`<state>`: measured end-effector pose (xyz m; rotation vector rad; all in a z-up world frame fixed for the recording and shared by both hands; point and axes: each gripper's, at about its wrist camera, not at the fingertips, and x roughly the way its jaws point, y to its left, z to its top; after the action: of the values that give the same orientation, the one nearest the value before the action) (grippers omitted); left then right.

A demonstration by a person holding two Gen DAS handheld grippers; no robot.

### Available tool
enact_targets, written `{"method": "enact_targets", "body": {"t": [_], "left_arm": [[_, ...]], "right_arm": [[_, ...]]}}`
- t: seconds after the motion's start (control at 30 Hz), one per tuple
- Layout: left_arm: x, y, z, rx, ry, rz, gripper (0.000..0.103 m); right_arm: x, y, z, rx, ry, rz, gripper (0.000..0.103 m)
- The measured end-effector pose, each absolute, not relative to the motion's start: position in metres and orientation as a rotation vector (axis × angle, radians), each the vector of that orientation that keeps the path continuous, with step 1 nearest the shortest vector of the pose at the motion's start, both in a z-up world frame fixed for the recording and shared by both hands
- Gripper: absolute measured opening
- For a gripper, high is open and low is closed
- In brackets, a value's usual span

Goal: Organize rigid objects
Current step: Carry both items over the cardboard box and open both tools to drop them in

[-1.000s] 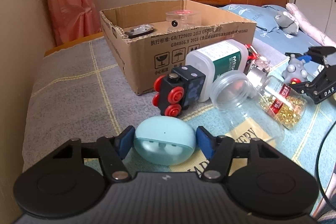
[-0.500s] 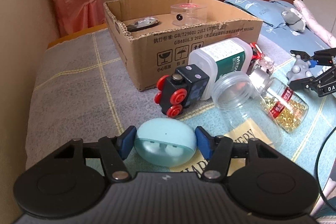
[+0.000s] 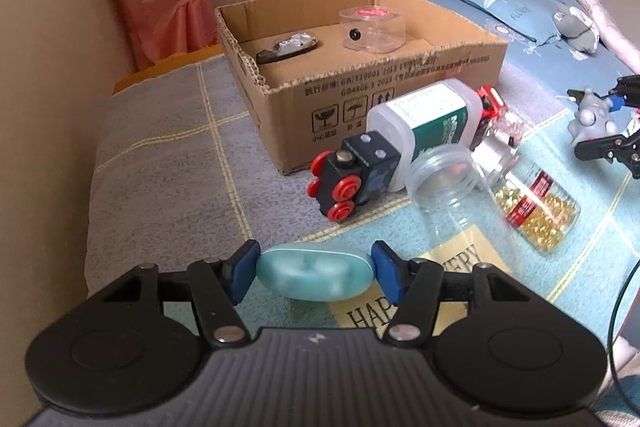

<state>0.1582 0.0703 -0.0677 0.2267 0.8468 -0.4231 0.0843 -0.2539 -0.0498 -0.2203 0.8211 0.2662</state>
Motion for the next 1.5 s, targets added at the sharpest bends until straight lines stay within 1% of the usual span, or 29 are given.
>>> {"method": "enact_targets", "body": {"t": [0.23,0.57,0.8,0.83,0.87,0.9,0.97,1.2,1.5], "left_arm": [[0.158,0.063,-0.037,0.236,0.795,-0.450,0.060],[0.188,0.042,0.012,0.253,0.706,-0.493,0.060],[0.225,0.024,0.027,0.287,0.664,-0.487,0.060],[0.230,0.021,0.027,0.289,0.663,-0.488,0.060],[0.235,0.020,0.027,0.289,0.664,-0.487,0.060],[0.240,0.018,0.027,0.290,0.667,-0.487,0.060],[0.246,0.015,0.026,0.293,0.665,-0.494,0.060],[0.259,0.003,0.018,0.295,0.673,-0.510,0.060],[0.268,-0.005,-0.001,0.285,0.725,-0.521,0.060]], "right_arm": [[0.092,-0.249,-0.023,-0.202,0.761,0.317,0.076],[0.148,-0.219,0.026,-0.258,0.621,0.398,0.076],[0.204,-0.214,0.032,-0.240,0.634,0.377,0.077],[0.211,-0.213,0.030,-0.243,0.639,0.367,0.077],[0.216,-0.212,0.029,-0.241,0.643,0.360,0.082],[0.219,-0.213,0.026,-0.238,0.649,0.358,0.093],[0.217,-0.215,0.026,-0.226,0.636,0.355,0.103],[0.201,-0.225,0.021,-0.205,0.657,0.361,0.103],[0.174,-0.228,0.018,-0.198,0.687,0.353,0.103]]}}
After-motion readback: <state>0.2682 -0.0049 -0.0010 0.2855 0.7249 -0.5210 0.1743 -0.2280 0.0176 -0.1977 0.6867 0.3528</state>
